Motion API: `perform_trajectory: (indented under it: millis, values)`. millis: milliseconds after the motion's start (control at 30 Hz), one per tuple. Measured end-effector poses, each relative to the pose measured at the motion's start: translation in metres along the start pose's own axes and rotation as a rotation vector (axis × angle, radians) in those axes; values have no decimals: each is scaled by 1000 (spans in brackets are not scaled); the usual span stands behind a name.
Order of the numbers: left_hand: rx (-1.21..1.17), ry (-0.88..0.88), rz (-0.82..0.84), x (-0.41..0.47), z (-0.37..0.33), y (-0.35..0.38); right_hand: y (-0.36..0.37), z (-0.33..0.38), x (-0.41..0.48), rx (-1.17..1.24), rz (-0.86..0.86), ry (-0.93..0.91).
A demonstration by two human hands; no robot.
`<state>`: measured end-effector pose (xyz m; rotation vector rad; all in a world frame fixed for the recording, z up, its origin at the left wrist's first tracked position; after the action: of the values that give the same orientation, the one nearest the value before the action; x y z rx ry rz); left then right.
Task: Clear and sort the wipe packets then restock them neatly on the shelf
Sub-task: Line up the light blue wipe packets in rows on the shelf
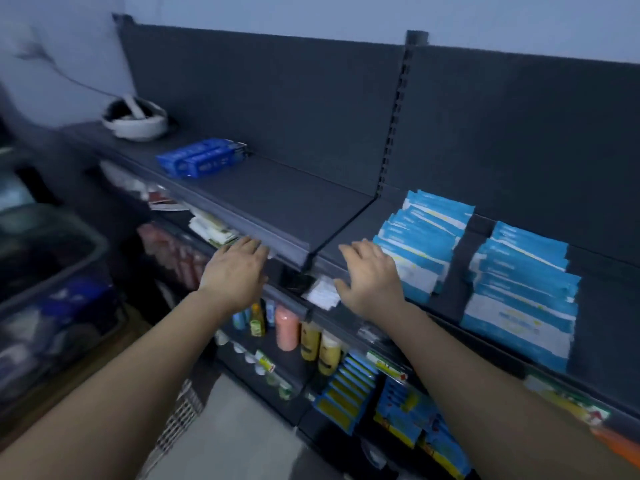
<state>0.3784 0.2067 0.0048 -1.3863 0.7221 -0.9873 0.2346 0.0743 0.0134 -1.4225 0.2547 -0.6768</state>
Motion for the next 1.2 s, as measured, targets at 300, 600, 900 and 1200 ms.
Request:
perform_trajectory:
  millis: [300, 600, 900, 1200]
  values:
    - [155, -377, 2, -116, 180, -12, 60, 198, 37, -26, 153, -333]
    - [217, -587, 99, -210, 350, -1, 107, 404, 72, -8, 229, -581]
    - [149, -705, 185, -250, 454, 36, 156, 539, 106, -48, 279, -693]
    - [42, -796, 358, -250, 544, 117, 256, 623, 159, -174, 467, -820]
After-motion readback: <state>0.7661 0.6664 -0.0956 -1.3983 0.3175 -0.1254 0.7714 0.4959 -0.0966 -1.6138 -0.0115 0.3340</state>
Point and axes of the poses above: each hand's wrist, its own x-axis towards the middle knuckle, its own y-axis out of the palm, z = x × y, the point moved 7 cm from there along x, towards the middle knuckle, and after that the axes turned 7 degrees about y, right-handed, at the moved point
